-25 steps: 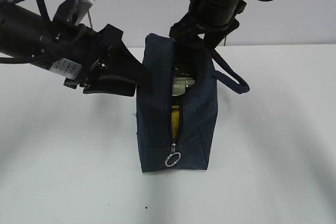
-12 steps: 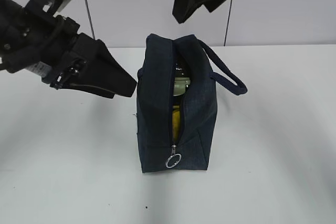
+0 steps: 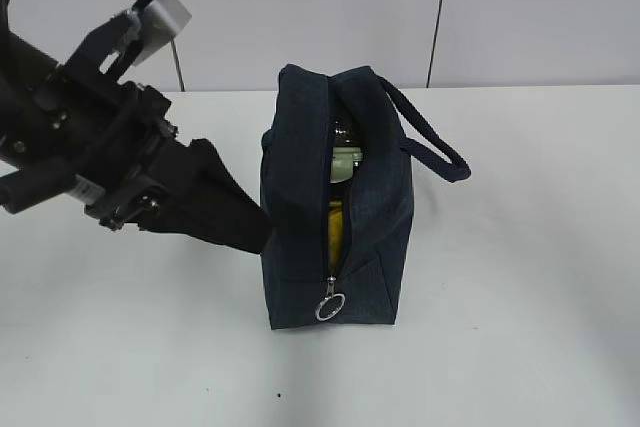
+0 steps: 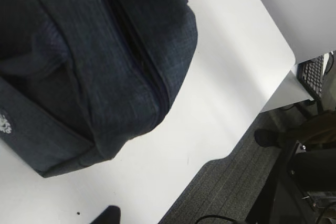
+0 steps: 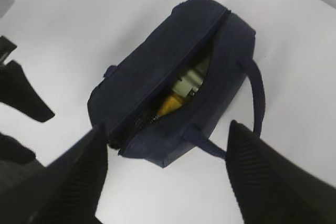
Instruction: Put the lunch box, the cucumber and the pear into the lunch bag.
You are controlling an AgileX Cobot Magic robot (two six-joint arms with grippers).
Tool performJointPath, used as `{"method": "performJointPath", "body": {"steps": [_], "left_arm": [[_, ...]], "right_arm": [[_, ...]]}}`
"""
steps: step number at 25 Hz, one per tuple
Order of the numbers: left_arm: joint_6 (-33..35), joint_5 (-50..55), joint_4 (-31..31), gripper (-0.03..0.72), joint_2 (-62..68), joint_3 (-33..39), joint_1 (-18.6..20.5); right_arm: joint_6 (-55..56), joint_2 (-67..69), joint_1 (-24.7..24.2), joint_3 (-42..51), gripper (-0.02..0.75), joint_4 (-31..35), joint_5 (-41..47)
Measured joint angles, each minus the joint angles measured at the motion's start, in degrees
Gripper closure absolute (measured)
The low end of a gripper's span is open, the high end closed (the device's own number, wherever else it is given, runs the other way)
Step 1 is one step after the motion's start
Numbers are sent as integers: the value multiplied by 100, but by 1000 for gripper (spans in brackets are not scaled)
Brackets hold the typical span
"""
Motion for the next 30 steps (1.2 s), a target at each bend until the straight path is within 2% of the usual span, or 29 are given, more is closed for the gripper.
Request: {"method": "performJointPath", "body": {"steps": [9, 14, 17, 22, 30], "left_arm": [[0, -287, 143, 301, 0, 256, -6], [0, -456, 232, 301, -120, 271, -6], [0, -725, 263, 301, -248, 271, -10], [0, -1133, 270, 301, -334, 271, -10], [0, -1511, 270, 301, -334, 271, -10]], "right_arm": [[-653, -1360, 0, 2019, 220, 661, -69], [-744, -2065, 0, 3406, 230, 806, -1053], [-759, -2283, 0, 4200, 237, 1132, -1698], [-1091, -2303, 0, 5375, 246, 2249, -2527], [-2552, -2306, 0, 6395, 246, 4819, -2841]]}}
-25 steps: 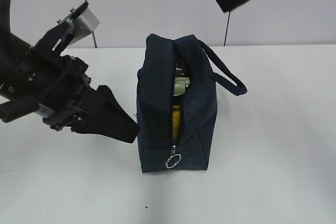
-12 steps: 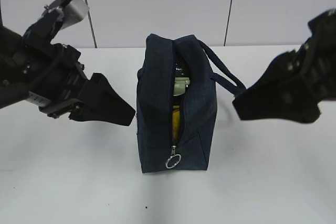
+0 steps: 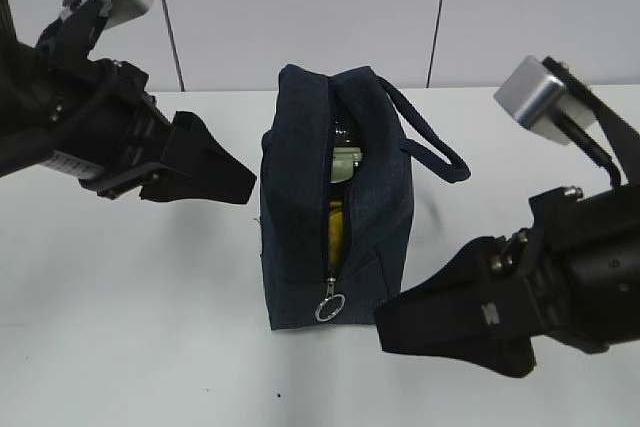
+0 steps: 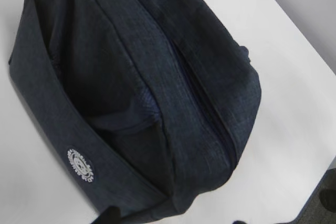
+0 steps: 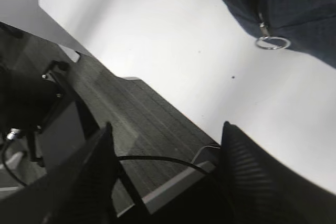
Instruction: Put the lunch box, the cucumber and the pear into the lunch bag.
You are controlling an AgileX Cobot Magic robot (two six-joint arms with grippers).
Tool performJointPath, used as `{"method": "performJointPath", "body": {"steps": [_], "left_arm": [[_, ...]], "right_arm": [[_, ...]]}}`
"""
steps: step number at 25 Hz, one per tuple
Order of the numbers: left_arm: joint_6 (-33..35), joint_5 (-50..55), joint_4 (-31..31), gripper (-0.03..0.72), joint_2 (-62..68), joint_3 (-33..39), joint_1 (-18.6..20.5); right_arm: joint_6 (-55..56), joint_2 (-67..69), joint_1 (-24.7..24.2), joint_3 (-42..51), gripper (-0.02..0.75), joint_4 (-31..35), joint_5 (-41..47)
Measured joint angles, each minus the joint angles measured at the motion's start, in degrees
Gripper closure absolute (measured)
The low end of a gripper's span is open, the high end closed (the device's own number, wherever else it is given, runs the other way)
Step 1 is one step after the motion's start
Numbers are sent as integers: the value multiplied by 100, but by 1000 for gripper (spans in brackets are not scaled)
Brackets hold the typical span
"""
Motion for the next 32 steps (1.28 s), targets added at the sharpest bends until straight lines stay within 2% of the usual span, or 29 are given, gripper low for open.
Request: {"method": "performJointPath", "body": {"steps": [6, 10, 16, 24, 32], "left_arm": [[54, -87, -47, 301, 0, 0, -8], [264, -147, -413, 301, 0, 0, -8], [419, -316, -790, 301, 263, 0, -8], [615, -316, -1128, 301, 671, 0, -8], [1148, -370, -1813, 309, 751, 0, -8]], "right_arm": [[-1158, -10, 0, 659, 246, 1384, 13], [-1497, 16, 0, 954, 246, 1824, -301], [-1893, 476, 0, 990, 246, 2137, -518], [-2190, 952, 0, 990, 246, 2234, -674], [-2305, 952, 0, 990, 246, 2260, -674]]}}
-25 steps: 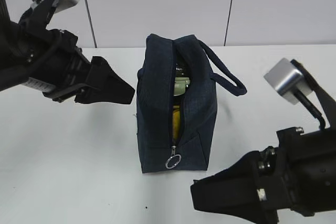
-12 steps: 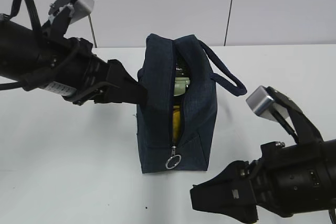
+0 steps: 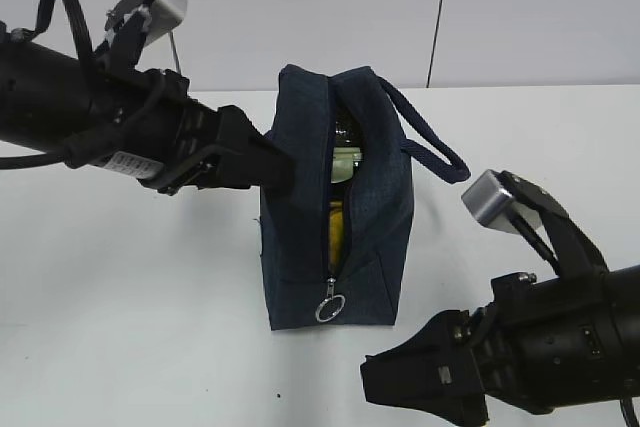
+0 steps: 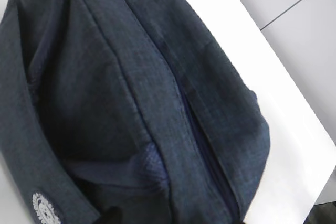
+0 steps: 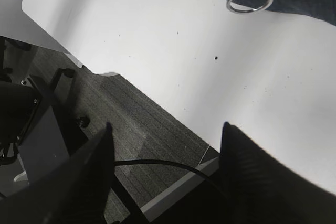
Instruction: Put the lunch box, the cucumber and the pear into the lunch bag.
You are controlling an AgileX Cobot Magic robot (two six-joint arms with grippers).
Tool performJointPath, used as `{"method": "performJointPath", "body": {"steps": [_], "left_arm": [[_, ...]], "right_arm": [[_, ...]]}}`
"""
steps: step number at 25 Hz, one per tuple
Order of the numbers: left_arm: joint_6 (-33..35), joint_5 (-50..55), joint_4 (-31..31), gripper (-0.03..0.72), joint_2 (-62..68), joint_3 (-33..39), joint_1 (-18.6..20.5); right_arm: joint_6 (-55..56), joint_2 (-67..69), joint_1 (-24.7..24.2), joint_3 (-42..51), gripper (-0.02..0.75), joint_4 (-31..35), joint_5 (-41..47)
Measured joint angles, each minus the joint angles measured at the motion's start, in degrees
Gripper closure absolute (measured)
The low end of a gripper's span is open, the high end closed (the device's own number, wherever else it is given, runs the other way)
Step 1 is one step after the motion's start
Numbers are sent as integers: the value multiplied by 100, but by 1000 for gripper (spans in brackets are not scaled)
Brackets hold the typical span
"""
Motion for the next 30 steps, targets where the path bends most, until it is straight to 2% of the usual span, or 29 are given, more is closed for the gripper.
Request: {"method": "performJointPath", "body": {"steps": [11, 13, 15, 18, 21, 30], "left_arm": [[172, -29, -416, 330, 332, -17, 0], [178, -17, -488, 368, 402, -24, 0], [178, 39, -497, 438, 415, -25, 0], [179, 143, -501, 588, 415, -36, 0], [184, 205, -501, 687, 415, -36, 0], [184, 263, -491, 703, 415, -36, 0]], "right_arm": [[-20, 0, 0, 0, 247, 13, -11], [-20, 0, 0, 0, 247, 13, -11], [-20, 0, 0, 0, 247, 13, -11], [-31, 0, 0, 0, 247, 13, -11], [-275, 0, 0, 0, 248, -82, 54], [-576, 0, 0, -37, 311, -47, -202]]}}
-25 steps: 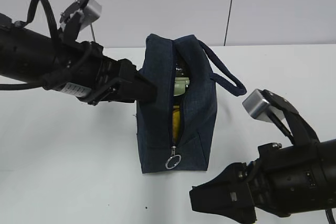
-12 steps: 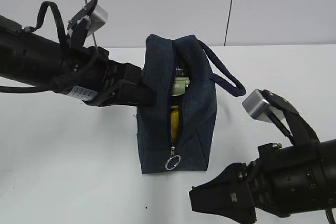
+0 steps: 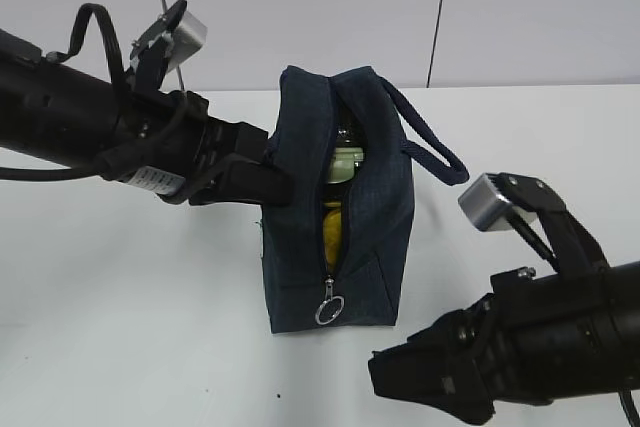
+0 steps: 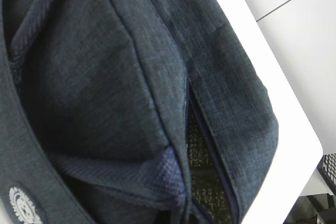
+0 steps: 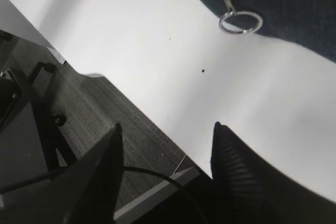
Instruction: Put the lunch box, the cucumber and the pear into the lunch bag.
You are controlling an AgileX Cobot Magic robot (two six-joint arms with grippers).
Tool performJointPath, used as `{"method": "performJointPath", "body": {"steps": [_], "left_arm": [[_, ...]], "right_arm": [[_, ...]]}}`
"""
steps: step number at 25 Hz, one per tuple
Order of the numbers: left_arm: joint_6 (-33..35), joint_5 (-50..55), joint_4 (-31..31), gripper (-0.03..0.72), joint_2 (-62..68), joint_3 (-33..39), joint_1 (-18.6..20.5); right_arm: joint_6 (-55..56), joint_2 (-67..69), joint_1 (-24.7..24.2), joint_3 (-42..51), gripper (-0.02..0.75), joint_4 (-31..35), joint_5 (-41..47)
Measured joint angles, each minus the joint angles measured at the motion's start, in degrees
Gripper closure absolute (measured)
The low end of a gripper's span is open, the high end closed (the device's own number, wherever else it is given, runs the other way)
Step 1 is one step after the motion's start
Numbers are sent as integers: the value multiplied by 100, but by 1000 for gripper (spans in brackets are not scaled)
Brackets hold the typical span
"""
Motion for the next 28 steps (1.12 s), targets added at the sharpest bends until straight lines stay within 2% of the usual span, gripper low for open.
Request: {"method": "performJointPath", "body": {"steps": [5, 8, 14, 17, 21, 28], "left_arm": [[0, 68, 5, 703, 0, 0, 0], [0, 107, 5, 703, 0, 0, 0], [0, 140, 10, 703, 0, 0, 0], [0, 146, 10, 703, 0, 0, 0], [0, 150, 10, 703, 0, 0, 0], [0, 152, -64, 704, 0, 0, 0]], "right_arm": [[0, 62, -21, -344, 365, 200, -62], [102, 275, -244, -569, 392, 231, 302], [-7, 920, -1395, -795, 408, 198, 1763], [-302, 1170, -1794, -807, 412, 123, 2383], [-483, 1295, -1848, -807, 414, 76, 2699], [-541, 1307, -1848, -807, 414, 226, 2675]]}}
